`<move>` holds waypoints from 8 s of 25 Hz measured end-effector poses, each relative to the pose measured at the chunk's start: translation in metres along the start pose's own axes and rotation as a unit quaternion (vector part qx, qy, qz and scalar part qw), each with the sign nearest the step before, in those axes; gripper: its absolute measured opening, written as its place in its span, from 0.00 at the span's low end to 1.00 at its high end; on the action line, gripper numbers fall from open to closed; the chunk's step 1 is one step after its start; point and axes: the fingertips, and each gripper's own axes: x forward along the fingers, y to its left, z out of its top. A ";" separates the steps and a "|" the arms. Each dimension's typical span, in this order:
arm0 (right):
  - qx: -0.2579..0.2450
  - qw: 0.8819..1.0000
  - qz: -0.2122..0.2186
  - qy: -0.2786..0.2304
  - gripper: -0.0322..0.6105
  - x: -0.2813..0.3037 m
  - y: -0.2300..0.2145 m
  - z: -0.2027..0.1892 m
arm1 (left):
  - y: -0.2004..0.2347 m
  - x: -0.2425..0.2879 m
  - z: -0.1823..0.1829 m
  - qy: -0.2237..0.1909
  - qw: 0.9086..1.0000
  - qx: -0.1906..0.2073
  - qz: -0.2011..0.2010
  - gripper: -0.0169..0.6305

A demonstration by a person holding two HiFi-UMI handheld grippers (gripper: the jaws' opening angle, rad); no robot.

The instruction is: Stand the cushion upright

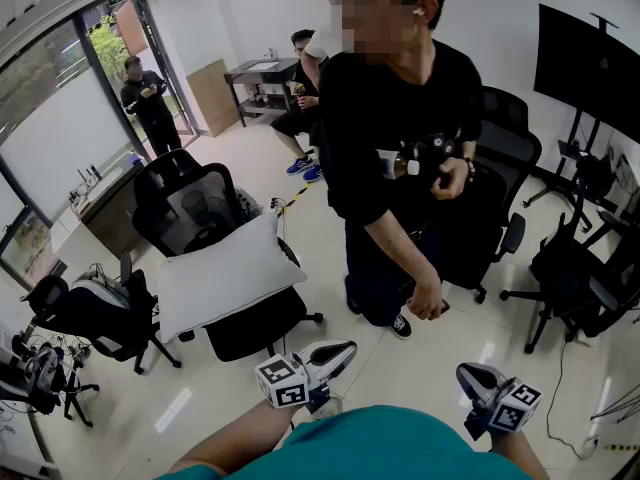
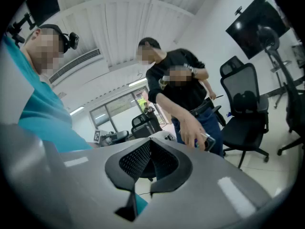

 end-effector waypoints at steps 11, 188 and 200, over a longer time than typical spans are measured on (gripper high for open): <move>-0.119 0.982 0.124 0.080 0.06 0.155 0.069 -0.009 | 0.114 -0.050 0.045 -0.027 1.000 0.003 0.015 0.04; 0.059 0.939 -0.299 -0.157 0.08 -0.071 -0.561 0.296 | 0.274 0.895 0.195 0.136 0.916 0.348 -0.143 0.75; -0.006 0.974 -0.182 -0.133 0.06 -0.103 -0.465 0.269 | 0.154 0.586 0.127 0.034 0.980 0.059 -0.188 0.16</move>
